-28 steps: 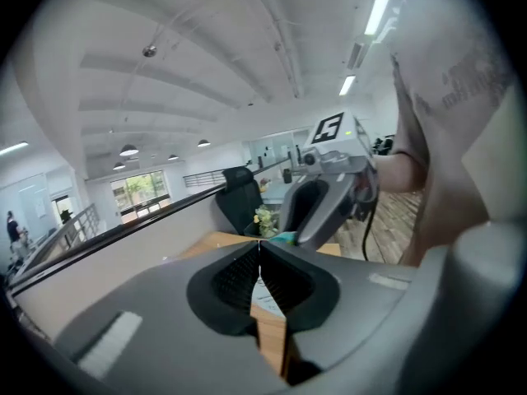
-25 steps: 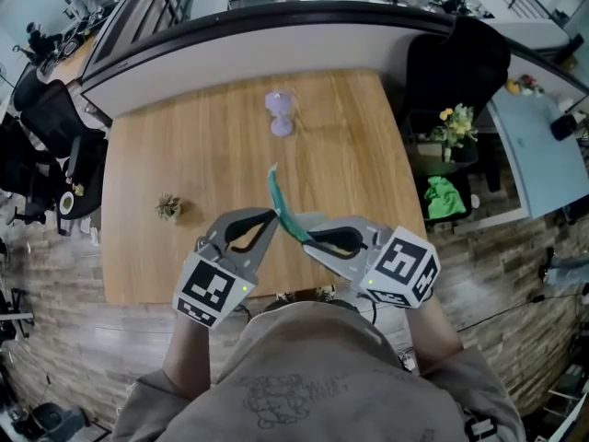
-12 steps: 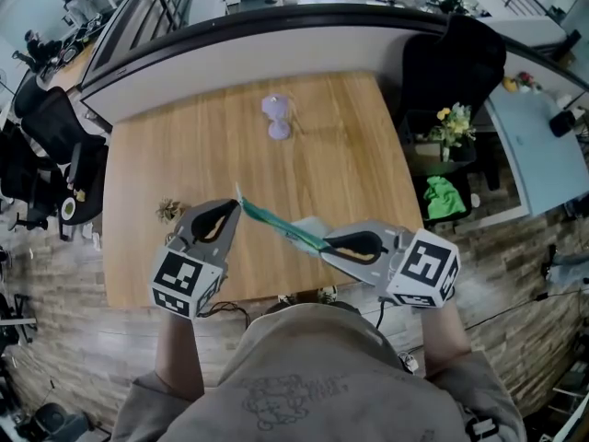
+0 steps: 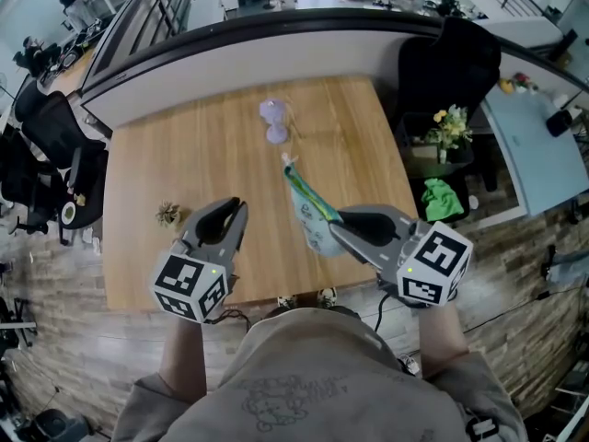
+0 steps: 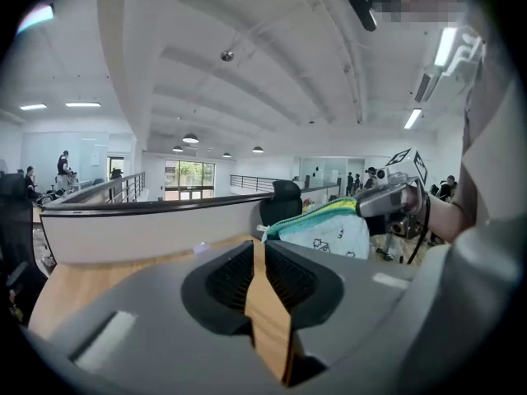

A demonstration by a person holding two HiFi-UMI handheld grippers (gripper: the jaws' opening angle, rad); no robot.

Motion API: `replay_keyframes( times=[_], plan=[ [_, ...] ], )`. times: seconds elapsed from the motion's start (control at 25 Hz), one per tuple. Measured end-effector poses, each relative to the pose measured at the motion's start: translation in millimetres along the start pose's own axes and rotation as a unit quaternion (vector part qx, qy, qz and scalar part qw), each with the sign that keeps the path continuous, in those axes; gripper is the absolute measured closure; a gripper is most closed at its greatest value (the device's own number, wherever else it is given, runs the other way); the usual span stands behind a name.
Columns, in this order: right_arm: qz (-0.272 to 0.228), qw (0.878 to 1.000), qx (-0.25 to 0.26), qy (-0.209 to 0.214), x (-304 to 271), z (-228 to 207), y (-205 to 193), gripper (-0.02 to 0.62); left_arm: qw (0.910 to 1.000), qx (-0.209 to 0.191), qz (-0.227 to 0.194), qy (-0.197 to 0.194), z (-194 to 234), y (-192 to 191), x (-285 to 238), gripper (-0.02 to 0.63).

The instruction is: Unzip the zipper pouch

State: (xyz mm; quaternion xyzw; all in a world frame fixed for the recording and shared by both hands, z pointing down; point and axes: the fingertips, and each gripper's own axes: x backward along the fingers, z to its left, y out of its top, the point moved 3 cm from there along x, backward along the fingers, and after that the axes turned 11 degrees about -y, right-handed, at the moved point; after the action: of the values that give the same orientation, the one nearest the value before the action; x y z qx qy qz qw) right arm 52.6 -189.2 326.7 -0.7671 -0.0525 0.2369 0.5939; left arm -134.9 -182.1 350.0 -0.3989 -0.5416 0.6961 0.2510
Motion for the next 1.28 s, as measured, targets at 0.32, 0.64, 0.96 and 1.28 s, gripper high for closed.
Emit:
replay_keyframes(
  times=[0.32,0.64,0.96,1.28],
  plan=[
    [-0.104,0.985,-0.010,-0.137,20,-33,47,0.540,0.9945,-0.049,-0.081,0.045,9,57,14,0.561],
    [-0.193,0.954,0.039,-0.228,42,-29,88,0.540,0.9807,-0.104,-0.136,0.095,6,103,39,0.566],
    [-0.214,0.942,0.039,-0.255,56,-21,86,0.540,0.9775,-0.108,-0.139,0.116,2,99,53,0.586],
    [-0.154,0.949,0.058,-0.267,43,-20,52,0.540,0.9852,-0.084,-0.103,0.108,-5,62,40,0.609]
  ],
)
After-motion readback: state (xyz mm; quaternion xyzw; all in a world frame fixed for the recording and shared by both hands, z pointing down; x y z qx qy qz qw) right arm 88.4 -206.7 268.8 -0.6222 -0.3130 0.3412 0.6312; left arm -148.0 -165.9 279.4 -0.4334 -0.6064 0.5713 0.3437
